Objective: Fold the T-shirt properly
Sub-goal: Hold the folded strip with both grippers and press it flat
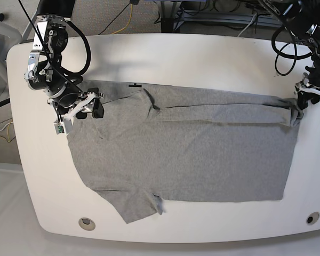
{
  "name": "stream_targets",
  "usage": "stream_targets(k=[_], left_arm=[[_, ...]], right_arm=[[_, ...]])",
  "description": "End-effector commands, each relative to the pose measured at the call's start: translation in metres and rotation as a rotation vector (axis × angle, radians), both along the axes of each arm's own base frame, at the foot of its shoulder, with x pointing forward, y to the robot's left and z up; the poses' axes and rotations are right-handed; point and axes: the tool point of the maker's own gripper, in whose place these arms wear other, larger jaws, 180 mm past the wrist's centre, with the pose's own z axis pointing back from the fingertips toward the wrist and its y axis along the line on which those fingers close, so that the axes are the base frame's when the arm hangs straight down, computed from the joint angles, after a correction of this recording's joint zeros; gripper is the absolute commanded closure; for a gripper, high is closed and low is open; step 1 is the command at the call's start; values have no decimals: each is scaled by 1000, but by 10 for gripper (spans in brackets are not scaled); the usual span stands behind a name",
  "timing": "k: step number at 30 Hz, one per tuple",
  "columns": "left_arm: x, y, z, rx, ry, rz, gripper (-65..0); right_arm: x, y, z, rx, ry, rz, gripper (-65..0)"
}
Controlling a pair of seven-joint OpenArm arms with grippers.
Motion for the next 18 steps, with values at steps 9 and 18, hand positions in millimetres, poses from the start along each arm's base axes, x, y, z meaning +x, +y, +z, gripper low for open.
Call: stream_targets(k=[9,18], left_arm=[[20,-14,11,21,-32,-75,-339],[28,-22,12,8,-47,-81,-339]], right_arm=[[7,-3,13,-7,-52,2,-316],[1,-3,8,-8,-34,2,-316]])
